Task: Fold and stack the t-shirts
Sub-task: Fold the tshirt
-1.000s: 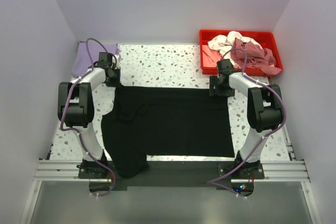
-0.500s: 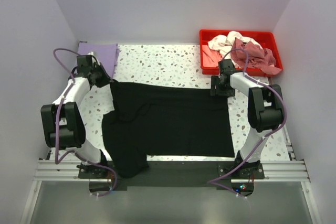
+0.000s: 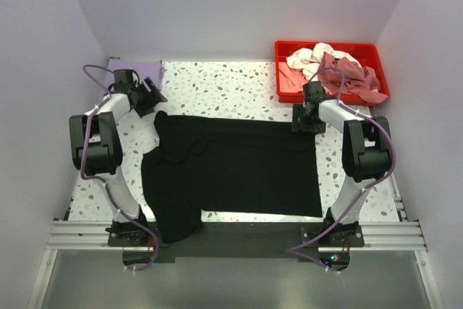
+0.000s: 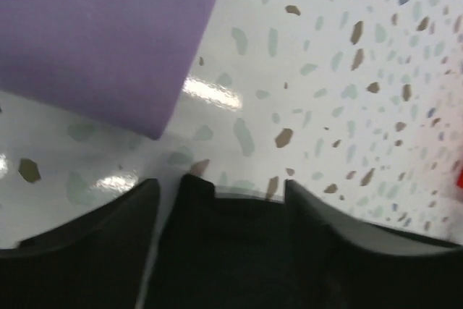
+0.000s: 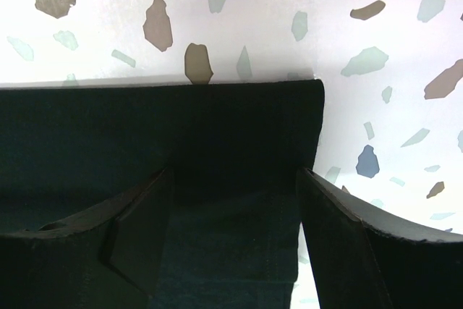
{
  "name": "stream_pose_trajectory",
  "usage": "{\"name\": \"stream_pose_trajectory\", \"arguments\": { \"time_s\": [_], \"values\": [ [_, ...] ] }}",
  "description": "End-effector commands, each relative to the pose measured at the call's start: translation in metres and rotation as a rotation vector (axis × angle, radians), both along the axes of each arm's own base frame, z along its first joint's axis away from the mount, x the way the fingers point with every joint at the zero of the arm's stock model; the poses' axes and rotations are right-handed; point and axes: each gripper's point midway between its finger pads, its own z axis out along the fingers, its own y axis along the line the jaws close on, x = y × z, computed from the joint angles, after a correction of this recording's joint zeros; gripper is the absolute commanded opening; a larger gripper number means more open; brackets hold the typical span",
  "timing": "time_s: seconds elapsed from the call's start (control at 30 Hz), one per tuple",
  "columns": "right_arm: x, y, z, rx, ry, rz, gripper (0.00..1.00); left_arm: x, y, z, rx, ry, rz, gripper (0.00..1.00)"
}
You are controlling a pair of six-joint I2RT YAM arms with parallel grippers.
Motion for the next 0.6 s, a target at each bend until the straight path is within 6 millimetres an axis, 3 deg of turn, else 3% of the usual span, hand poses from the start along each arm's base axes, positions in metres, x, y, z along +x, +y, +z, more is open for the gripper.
{"name": "stream_pose_trajectory", "arguments": {
  "time_s": [0.0, 0.03, 0.07, 0.1, 0.13, 0.17, 0.2, 0.23, 0.27, 0.33, 0.37, 0.4, 0.47, 0.53, 0.57],
  "values": [
    [0.002, -0.005, 0.005, -0.011, 0.001, 0.007, 0.71, 0.017, 0.016, 0.013, 0.058, 0.004, 0.030, 0.86],
    [0.003, -0.004, 0.008, -0.009, -0.008, 0.010, 0.71, 0.017, 0.018, 0.020, 0.075, -0.011, 0.026, 1.00],
    [0.004, -0.004, 0.010, -0.008, -0.012, 0.012, 0.71, 0.010, 0.020, 0.018, 0.084, -0.004, 0.034, 1.00],
    [0.006, -0.003, 0.014, 0.001, -0.022, 0.014, 0.71, 0.009, 0.023, 0.036, 0.108, -0.046, 0.050, 1.00],
    [0.007, -0.001, 0.018, 0.009, -0.035, 0.017, 0.71, 0.004, 0.026, 0.041, 0.124, -0.053, 0.062, 1.00],
    [0.008, 0.001, 0.021, 0.020, -0.042, 0.021, 0.71, -0.009, 0.027, 0.036, 0.133, -0.024, 0.076, 1.00],
    [0.008, 0.005, 0.024, 0.041, -0.049, 0.030, 0.71, -0.017, 0.033, 0.049, 0.169, -0.044, 0.107, 1.00],
    [0.009, 0.007, 0.029, 0.051, -0.063, 0.036, 0.71, -0.026, 0.035, 0.049, 0.178, -0.033, 0.130, 1.00],
    [0.010, 0.009, 0.033, 0.062, -0.072, 0.042, 0.72, -0.045, 0.037, 0.036, 0.187, 0.014, 0.153, 1.00],
    [0.011, 0.014, 0.038, 0.089, -0.086, 0.054, 0.72, -0.069, 0.046, 0.041, 0.222, 0.024, 0.226, 1.00],
    [0.011, 0.016, 0.043, 0.100, -0.102, 0.059, 0.72, -0.091, 0.047, 0.022, 0.234, 0.078, 0.242, 1.00],
    [0.012, 0.018, 0.047, 0.115, -0.116, 0.065, 0.72, -0.104, 0.056, 0.026, 0.272, 0.081, 0.293, 1.00],
    [0.012, 0.020, 0.052, 0.127, -0.133, 0.069, 0.72, -0.133, 0.063, 0.008, 0.293, 0.149, 0.370, 1.00],
    [0.013, 0.021, 0.055, 0.129, -0.147, 0.069, 0.73, -0.142, 0.064, 0.007, 0.292, 0.142, 0.402, 1.00],
    [0.012, 0.021, 0.055, 0.128, -0.147, 0.068, 0.73, -0.150, 0.062, -0.003, 0.282, 0.154, 0.402, 1.00]
  ]
}}
